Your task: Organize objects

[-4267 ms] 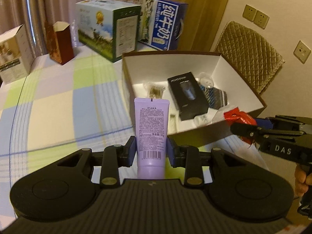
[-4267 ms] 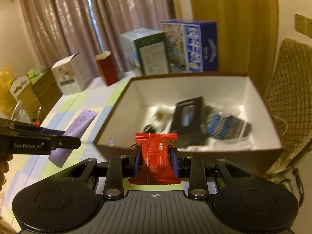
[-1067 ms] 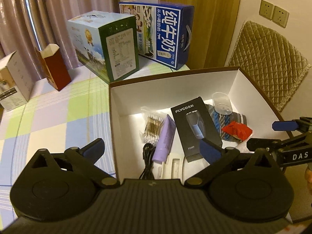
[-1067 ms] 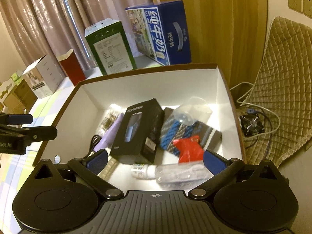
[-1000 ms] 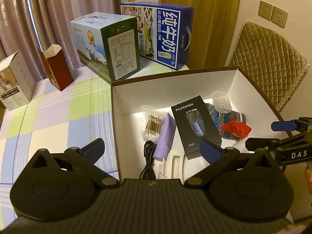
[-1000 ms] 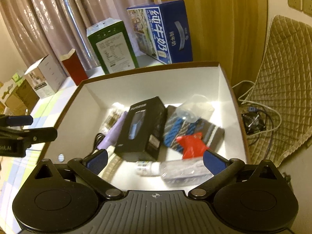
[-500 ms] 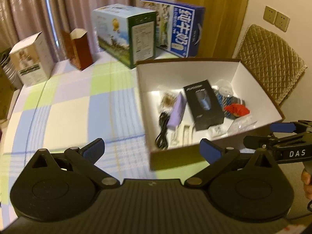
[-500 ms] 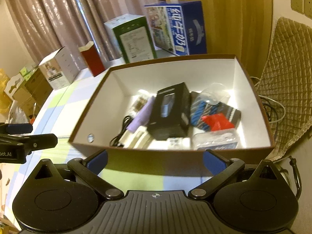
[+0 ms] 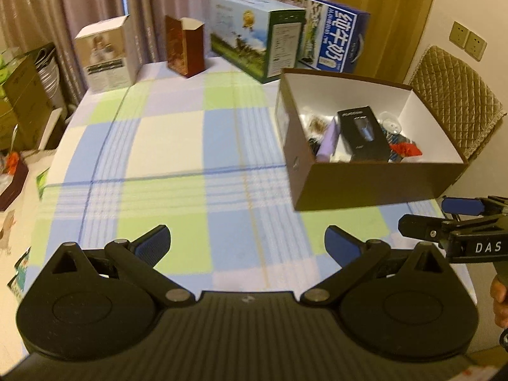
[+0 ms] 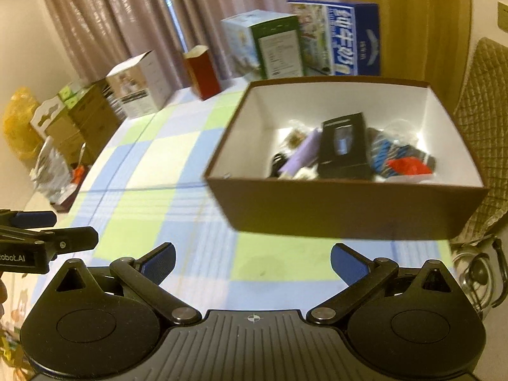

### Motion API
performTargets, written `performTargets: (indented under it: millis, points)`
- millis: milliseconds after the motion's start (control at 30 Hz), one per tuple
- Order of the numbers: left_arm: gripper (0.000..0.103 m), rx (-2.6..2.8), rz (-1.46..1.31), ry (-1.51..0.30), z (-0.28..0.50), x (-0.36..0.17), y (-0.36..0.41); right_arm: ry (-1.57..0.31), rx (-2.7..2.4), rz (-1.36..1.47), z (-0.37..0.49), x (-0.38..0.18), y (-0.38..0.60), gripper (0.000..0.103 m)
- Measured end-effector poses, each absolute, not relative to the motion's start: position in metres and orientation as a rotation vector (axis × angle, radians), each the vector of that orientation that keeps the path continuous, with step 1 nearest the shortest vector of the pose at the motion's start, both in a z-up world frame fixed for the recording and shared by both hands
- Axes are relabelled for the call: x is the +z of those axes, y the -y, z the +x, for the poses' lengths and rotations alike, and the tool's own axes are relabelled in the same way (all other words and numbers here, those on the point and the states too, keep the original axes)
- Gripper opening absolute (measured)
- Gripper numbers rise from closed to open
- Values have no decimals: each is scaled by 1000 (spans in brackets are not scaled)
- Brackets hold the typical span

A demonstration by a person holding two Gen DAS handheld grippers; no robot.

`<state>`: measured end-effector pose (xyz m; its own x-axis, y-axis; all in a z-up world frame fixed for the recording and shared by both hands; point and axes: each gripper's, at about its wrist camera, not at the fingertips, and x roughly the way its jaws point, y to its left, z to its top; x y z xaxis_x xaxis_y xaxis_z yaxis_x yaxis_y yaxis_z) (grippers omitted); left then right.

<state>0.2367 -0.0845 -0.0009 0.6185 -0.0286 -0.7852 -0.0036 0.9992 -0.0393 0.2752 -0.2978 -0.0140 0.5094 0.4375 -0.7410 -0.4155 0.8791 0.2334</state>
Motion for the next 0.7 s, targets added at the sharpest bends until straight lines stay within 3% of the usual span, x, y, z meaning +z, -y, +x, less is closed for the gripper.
performTargets:
  millis: [700]
  points:
    - [102, 76, -89, -893, 112, 1, 9, -894, 606, -21, 170, -14, 229, 101]
